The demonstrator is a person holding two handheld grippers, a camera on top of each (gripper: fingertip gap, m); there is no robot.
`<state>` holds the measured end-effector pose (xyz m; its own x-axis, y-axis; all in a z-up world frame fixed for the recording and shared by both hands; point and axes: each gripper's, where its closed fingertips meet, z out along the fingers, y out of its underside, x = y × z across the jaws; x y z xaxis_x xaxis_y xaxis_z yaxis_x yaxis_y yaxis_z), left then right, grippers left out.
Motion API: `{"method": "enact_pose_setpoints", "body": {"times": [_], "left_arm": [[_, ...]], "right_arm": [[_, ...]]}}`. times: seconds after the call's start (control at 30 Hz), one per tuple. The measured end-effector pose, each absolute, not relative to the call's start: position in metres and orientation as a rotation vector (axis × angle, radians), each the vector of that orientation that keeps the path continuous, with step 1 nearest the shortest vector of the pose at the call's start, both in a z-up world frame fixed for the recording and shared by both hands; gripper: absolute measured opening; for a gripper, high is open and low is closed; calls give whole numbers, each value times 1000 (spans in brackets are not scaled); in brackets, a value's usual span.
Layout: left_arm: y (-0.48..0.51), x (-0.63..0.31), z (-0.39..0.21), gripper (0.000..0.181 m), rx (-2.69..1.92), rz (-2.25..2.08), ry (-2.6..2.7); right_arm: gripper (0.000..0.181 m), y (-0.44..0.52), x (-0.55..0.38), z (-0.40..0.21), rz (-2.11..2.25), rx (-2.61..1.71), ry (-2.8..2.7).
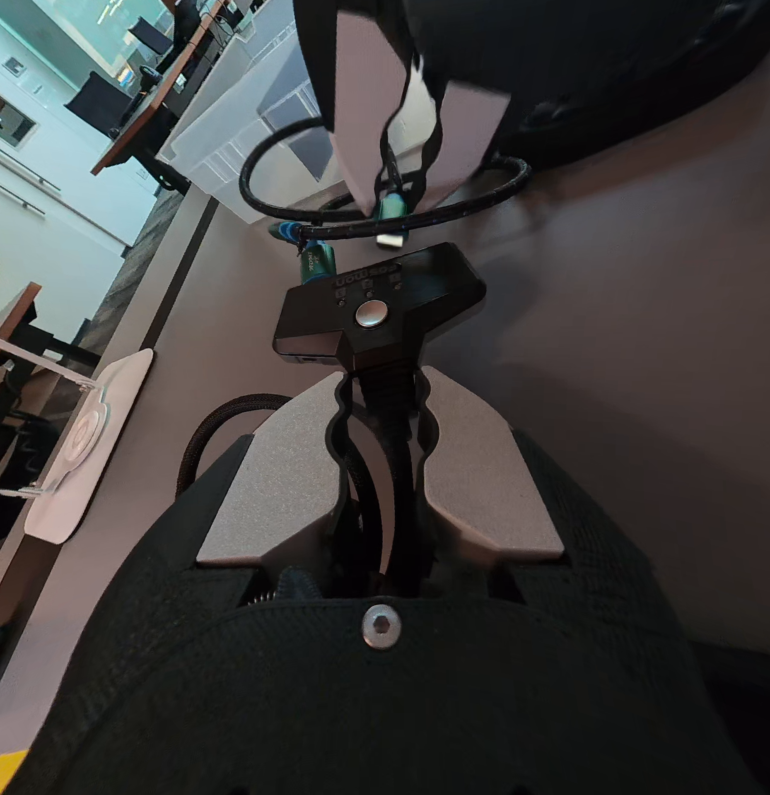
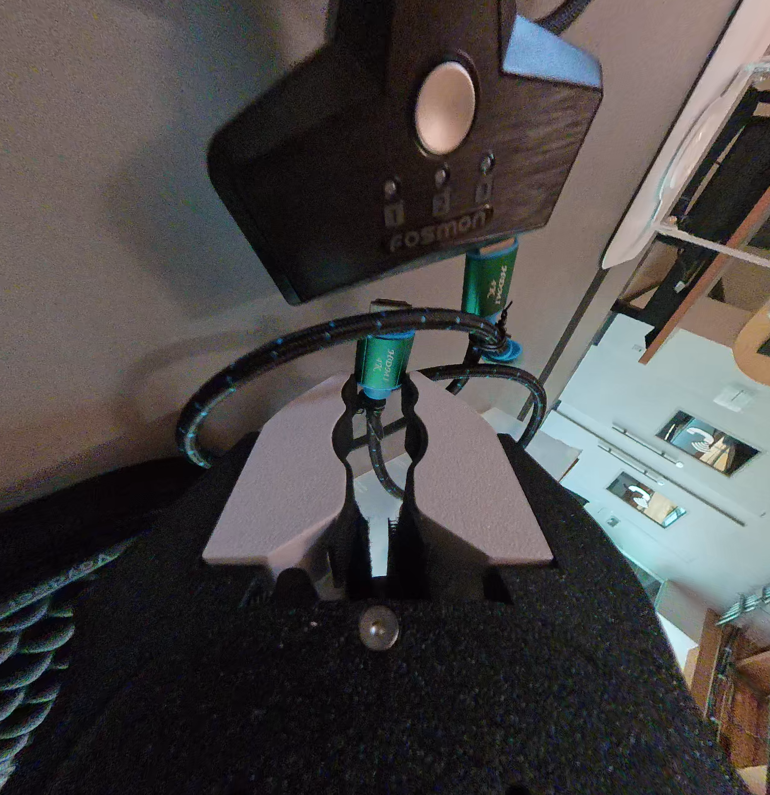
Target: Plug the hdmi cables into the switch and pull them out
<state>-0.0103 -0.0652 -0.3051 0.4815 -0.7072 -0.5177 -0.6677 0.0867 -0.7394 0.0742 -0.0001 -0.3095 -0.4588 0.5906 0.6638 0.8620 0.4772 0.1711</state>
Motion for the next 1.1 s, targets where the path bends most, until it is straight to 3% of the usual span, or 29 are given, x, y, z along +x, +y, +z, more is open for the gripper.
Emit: {"method": "enact_pose_setpoints", "body": {"times": [0.17, 0.7, 1.1], "left_arm": [[-64, -13, -311, 28, -1615, -18, 1249], [-68, -17, -305, 28, -1494, -69, 1267], [-72, -16, -300, 28, -1453, -54, 1287]], "right_arm": [[20, -18, 44, -325, -341, -1249, -2169], [20, -21, 50, -299, -67, -962, -2175], [19, -23, 53, -287, 289, -993, -2154]]}}
